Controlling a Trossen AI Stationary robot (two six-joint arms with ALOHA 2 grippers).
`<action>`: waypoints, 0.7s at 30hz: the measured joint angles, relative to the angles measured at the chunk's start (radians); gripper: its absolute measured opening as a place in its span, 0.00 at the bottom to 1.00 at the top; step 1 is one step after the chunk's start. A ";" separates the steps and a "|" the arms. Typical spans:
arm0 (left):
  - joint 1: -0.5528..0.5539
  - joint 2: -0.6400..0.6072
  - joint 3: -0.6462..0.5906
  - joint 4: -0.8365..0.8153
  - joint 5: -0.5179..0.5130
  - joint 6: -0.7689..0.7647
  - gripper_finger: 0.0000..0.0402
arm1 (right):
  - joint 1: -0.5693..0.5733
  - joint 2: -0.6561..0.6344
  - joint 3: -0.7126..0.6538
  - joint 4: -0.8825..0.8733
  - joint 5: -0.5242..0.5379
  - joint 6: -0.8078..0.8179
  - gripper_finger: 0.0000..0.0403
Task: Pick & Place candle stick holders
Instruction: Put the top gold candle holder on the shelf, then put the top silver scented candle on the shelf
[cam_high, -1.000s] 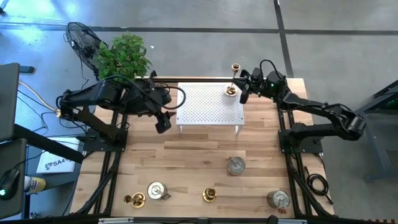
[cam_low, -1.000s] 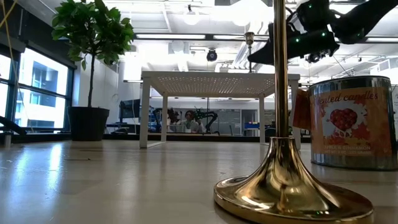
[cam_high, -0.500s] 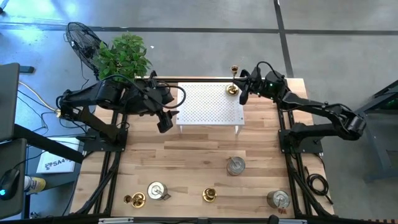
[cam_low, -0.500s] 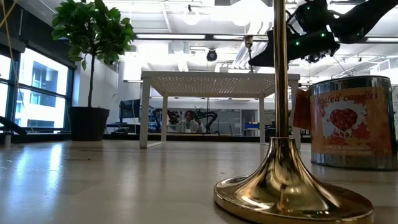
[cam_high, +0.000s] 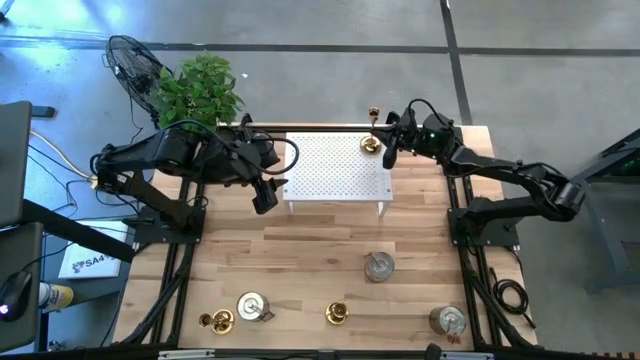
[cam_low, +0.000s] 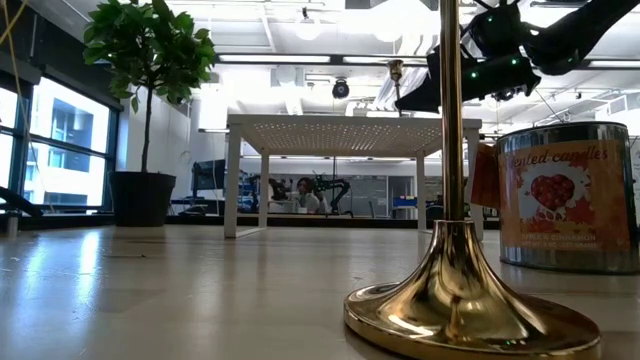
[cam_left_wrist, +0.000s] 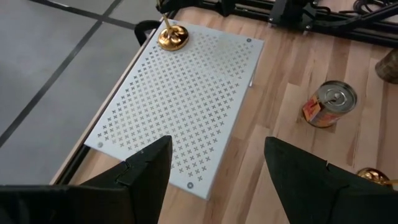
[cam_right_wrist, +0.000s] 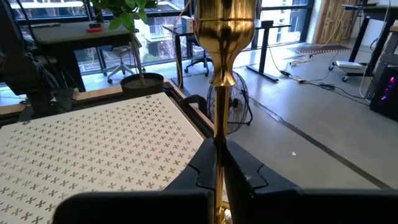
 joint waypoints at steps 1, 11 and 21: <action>0.000 0.000 0.000 0.000 0.000 0.000 0.62 | 0.000 0.000 0.000 0.003 0.000 0.001 0.01; 0.000 0.000 0.000 0.000 0.001 0.001 0.62 | 0.000 0.001 -0.001 -0.004 -0.020 0.002 0.04; 0.000 0.000 0.000 -0.001 0.001 0.003 0.62 | 0.001 0.003 -0.006 -0.007 -0.027 0.055 0.16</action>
